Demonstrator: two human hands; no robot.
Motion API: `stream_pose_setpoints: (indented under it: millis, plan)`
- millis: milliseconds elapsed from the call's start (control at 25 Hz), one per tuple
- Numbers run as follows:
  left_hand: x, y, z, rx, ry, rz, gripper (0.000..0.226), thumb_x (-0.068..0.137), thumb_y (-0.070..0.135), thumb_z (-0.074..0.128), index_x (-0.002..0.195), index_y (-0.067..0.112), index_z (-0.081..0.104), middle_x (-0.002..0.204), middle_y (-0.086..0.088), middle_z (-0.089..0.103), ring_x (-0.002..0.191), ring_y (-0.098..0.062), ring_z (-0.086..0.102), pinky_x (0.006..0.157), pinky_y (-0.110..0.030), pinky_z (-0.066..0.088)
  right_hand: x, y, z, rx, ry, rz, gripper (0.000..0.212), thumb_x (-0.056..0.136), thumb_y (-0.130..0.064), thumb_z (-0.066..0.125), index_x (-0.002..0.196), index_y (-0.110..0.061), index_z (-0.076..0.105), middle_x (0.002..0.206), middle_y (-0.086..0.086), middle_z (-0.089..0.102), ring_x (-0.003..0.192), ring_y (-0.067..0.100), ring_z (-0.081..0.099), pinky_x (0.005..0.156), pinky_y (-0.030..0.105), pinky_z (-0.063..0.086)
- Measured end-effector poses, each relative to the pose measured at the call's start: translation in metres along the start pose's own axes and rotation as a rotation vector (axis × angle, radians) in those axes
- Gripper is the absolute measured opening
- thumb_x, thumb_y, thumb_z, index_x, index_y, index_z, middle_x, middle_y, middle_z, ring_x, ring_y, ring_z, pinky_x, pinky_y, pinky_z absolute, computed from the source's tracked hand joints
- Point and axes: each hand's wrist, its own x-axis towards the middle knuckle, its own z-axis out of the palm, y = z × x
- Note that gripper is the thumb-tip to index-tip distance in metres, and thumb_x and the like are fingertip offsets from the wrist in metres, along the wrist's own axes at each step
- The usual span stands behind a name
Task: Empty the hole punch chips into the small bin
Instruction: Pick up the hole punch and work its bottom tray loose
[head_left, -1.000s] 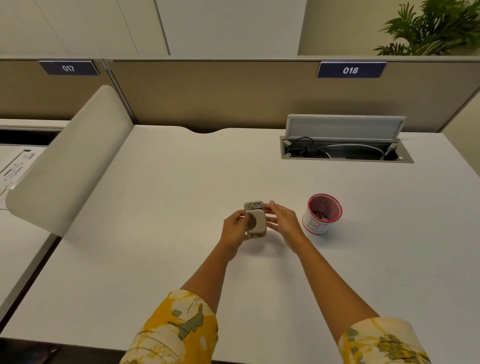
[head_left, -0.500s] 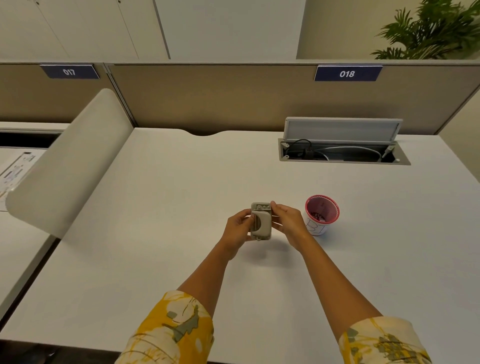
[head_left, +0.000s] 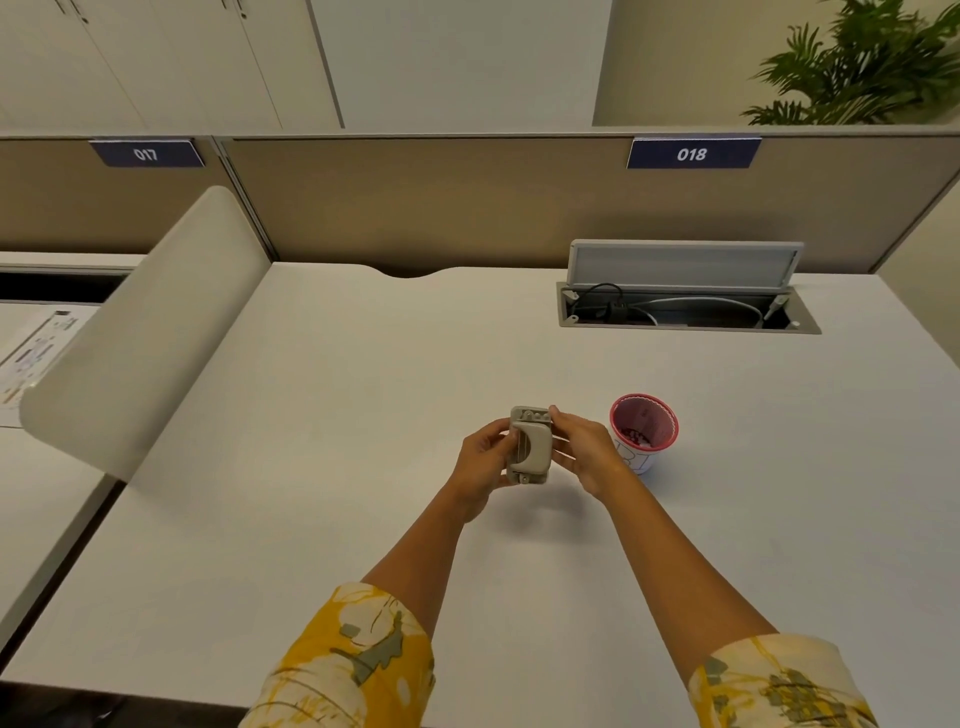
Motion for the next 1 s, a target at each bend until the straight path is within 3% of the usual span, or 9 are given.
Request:
stream_pose_setpoints:
  millis: [120,240,400,600,760,1000]
  plan:
    - [0.003,0.001,0.002,-0.051,0.065,-0.020,0.025,0.104,0.019,0.049,0.125,0.015,0.063,0.121,-0.019,0.069,0.112,-0.037,0.068,0.079,-0.046,0.063,-0.005,-0.001,0.009,-0.094,0.145,-0.179,0.030,0.097,-0.034,0.055,0.107,-0.007,0.066,0.100,0.006,0.073,0.090,0.021,0.072,0.070,0.029,0.060]
    - [0.005,0.005,0.002,-0.094,0.079,-0.031,0.022,0.105,0.021,0.046,0.122,0.017,0.059,0.115,-0.018,0.070,0.105,-0.037,0.071,0.074,-0.043,0.063,-0.012,0.000,0.013,-0.290,0.128,-0.316,0.033,0.087,-0.044,0.067,0.096,-0.012,0.073,0.092,0.000,0.075,0.087,0.017,0.072,0.072,0.031,0.062]
    - [0.009,0.008,-0.001,-0.191,0.120,-0.119,0.029,0.100,0.019,0.043,0.118,0.018,0.065,0.109,-0.016,0.073,0.092,-0.031,0.074,0.067,-0.041,0.062,-0.015,0.001,0.013,-0.602,0.100,-0.393,0.034,0.081,-0.043,0.074,0.100,-0.015,0.076,0.093,-0.002,0.075,0.084,0.010,0.066,0.064,0.014,0.045]
    - [0.015,0.010,-0.007,-0.178,0.187,-0.208,0.049,0.105,0.046,0.032,0.116,0.015,0.069,0.104,-0.010,0.075,0.090,-0.028,0.074,0.068,-0.038,0.061,-0.020,0.002,0.014,-0.644,0.078,-0.403,0.030,0.080,-0.040,0.075,0.099,-0.017,0.077,0.094,-0.001,0.077,0.080,0.008,0.067,0.061,0.011,0.043]
    - [0.016,0.010,-0.009,-0.121,0.178,-0.194,0.049,0.105,0.047,0.033,0.114,0.016,0.069,0.109,-0.014,0.074,0.092,-0.029,0.073,0.069,-0.039,0.061,-0.023,0.001,0.016,-0.652,0.085,-0.405,0.030,0.081,-0.039,0.075,0.100,-0.016,0.077,0.093,0.000,0.077,0.076,0.005,0.065,0.061,0.010,0.043]
    - [0.015,0.009,-0.005,-0.142,0.184,-0.196,0.047,0.106,0.045,0.032,0.104,0.016,0.069,0.100,-0.013,0.075,0.085,-0.028,0.074,0.068,-0.037,0.060,-0.026,-0.006,0.011,-0.650,0.075,-0.407,0.030,0.079,-0.036,0.078,0.098,-0.013,0.078,0.092,0.002,0.078,0.076,0.006,0.066,0.062,0.010,0.044]
